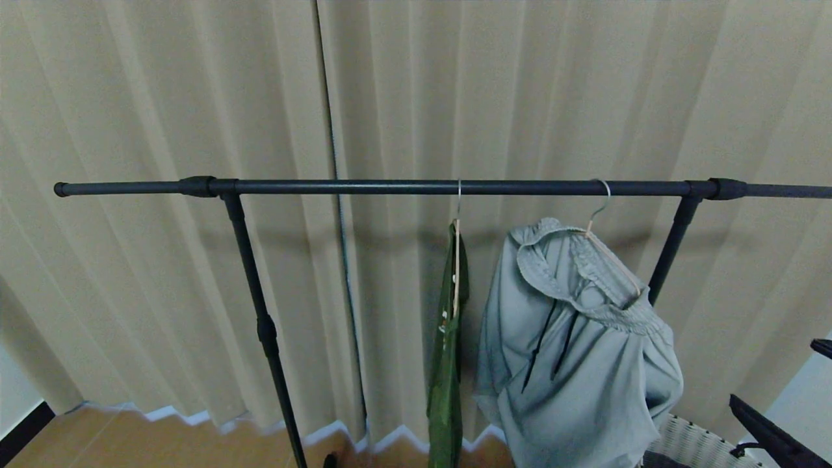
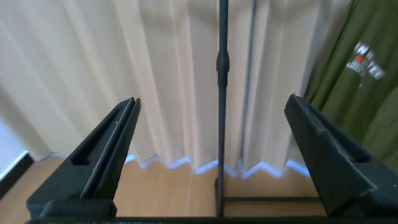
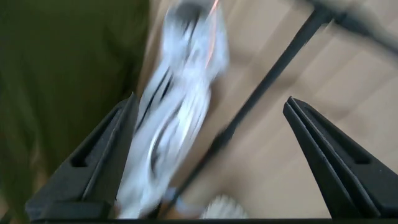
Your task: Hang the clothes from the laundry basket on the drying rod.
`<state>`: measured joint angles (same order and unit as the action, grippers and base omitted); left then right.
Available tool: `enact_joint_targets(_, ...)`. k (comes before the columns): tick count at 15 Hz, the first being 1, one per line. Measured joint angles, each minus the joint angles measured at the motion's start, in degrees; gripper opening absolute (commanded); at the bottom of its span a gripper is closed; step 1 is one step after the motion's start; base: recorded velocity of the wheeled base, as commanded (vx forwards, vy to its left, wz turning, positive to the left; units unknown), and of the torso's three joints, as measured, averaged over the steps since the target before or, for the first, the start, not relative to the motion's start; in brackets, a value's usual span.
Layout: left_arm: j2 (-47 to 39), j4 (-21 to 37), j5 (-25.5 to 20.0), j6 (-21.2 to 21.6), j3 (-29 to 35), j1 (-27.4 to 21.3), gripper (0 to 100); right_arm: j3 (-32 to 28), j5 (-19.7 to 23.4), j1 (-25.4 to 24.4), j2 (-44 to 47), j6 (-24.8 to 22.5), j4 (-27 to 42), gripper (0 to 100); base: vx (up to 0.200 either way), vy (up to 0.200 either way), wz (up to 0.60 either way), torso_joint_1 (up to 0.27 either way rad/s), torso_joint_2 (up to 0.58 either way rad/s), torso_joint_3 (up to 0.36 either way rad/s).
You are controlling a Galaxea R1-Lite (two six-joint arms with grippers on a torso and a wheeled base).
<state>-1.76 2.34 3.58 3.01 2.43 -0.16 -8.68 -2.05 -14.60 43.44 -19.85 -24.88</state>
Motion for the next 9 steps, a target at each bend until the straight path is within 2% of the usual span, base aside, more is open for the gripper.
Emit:
enact_joint_targets(2, 0.8, -1.0, -0.1, -1.9, -1.4, 0.0, 100, -1.0, 1.2, -0.1, -4.1, -0.6, 3.1, 100, 0.000, 0.000, 0.00, 0.000, 0.00, 0.000)
enact_joint_targets(9, 1.4, -1.4, 0.2, -2.1, -2.1, 0.0, 100, -0.2, 2.3, -0.4, -7.7, -1.8, 5.1, 100, 0.000, 0.000, 0.00, 0.000, 0.00, 0.000)
